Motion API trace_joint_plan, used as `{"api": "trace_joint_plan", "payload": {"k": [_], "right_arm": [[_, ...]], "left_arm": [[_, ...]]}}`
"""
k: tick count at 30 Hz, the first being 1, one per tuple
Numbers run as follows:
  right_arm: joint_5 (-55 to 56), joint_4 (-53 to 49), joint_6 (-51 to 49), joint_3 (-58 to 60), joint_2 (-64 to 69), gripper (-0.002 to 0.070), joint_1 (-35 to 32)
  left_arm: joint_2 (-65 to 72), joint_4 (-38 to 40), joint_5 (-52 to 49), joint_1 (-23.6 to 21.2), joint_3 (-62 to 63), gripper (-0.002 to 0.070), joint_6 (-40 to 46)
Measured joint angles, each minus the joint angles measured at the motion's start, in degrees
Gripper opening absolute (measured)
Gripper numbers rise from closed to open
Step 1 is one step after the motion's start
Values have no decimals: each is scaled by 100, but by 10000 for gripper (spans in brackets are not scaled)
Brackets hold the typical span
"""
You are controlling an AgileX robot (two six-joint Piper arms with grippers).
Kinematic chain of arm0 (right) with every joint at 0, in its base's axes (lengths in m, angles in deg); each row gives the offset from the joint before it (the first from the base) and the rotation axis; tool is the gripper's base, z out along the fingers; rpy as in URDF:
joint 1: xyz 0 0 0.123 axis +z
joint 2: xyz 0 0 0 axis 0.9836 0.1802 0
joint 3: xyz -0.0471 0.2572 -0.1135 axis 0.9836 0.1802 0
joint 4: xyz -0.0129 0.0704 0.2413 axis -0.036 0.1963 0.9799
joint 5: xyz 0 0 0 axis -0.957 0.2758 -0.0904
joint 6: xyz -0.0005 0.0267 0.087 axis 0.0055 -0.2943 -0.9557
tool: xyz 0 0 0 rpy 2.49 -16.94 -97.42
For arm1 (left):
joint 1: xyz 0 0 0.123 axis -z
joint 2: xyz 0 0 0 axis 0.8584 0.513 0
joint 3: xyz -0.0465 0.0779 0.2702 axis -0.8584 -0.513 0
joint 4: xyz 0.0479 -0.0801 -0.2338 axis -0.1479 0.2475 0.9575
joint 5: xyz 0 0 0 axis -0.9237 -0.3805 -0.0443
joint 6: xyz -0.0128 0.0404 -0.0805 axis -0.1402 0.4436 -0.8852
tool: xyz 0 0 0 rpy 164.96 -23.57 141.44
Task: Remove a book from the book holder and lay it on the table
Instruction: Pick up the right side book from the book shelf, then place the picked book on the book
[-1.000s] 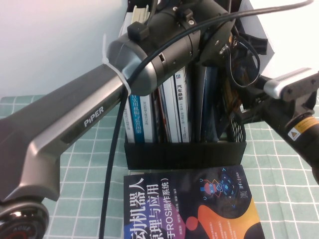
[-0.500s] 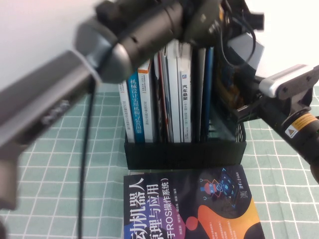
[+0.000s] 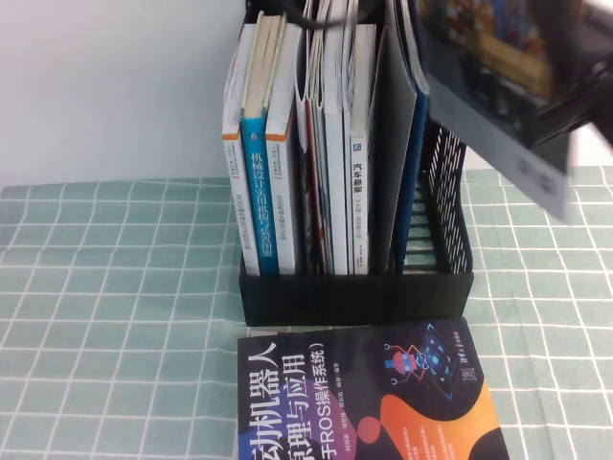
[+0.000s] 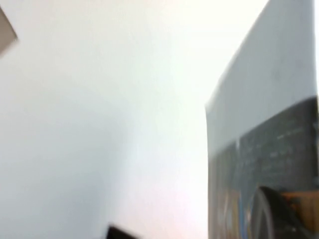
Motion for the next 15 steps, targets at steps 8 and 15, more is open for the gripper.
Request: {"api": "trace_joint_plan", "payload": {"k": [8,15], "right_arm": [[-1841,-2127,-315,0,-1929,13,0],[-2414,-5327,-2632,11,-3050,13,0]], "left_arm": [[-1211,9,-774,0,11,-3,536],[-1838,156,-1281,0,30,-3,777]]}}
